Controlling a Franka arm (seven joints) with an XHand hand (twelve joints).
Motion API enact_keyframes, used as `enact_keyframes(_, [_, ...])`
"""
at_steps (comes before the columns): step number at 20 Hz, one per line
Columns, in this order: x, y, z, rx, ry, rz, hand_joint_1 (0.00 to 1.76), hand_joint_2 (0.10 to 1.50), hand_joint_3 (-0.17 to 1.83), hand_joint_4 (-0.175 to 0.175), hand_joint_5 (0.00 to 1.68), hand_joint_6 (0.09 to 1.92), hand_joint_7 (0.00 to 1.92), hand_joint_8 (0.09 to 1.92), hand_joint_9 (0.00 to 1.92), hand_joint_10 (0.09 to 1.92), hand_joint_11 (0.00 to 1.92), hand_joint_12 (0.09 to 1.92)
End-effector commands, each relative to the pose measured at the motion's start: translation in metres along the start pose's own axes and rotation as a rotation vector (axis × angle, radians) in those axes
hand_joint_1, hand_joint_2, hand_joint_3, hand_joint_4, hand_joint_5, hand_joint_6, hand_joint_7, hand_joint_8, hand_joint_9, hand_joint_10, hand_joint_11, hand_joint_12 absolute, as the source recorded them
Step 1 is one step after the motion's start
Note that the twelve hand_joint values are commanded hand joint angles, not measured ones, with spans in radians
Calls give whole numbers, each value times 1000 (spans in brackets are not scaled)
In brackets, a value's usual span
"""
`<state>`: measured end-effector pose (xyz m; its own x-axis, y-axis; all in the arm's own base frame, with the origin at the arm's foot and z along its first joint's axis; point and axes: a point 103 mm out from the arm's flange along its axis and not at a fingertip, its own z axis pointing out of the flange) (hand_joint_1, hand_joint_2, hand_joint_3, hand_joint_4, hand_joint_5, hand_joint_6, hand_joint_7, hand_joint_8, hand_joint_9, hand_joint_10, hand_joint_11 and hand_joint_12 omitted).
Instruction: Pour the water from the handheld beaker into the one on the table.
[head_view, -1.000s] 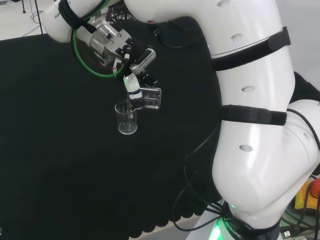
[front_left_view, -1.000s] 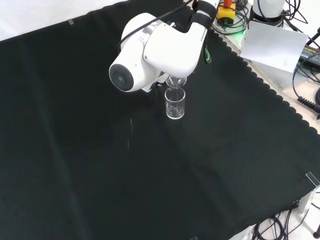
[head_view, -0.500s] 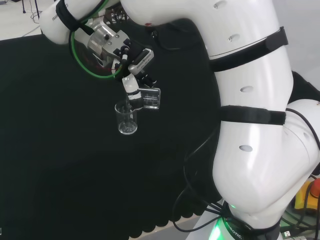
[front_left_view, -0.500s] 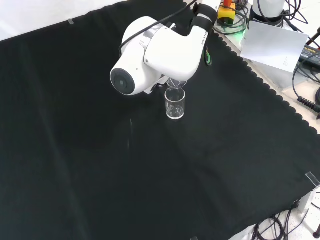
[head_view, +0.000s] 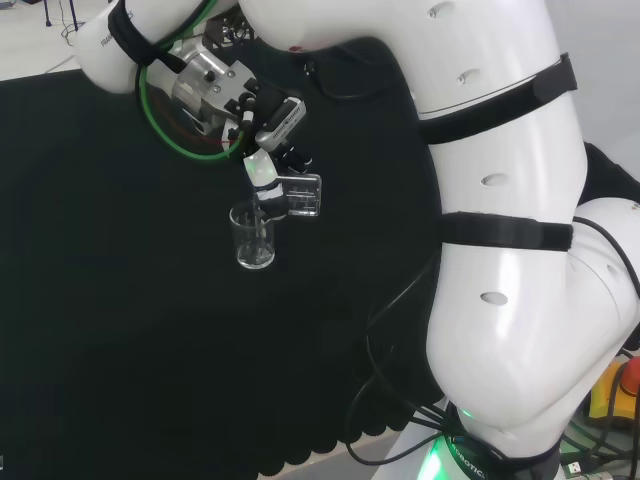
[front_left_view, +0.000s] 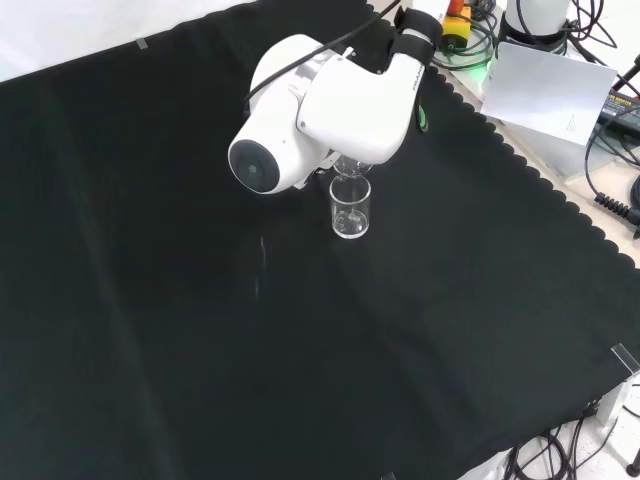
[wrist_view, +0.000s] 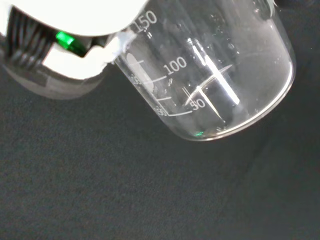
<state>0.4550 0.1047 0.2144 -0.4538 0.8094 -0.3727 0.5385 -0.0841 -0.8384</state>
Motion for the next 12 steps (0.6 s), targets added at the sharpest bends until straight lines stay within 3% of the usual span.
enact_keyframes(1, [6, -3, -3, -10, -37, 16, 1170, 607, 760, 101, 1259, 738, 1487, 665, 1715, 137, 1467, 636])
enact_keyframes(2, [6, -3, -4, -11, -38, 15, 1153, 611, 754, 139, 1258, 739, 1512, 649, 1714, 142, 1468, 636])
enact_keyframes(4, [8, -3, -4, -12, -42, 17, 1140, 614, 750, 168, 1258, 740, 1531, 634, 1712, 147, 1468, 636])
enact_keyframes(12, [8, -2, -3, -4, -48, 24, 1136, 616, 748, 175, 1257, 741, 1538, 627, 1711, 150, 1469, 635])
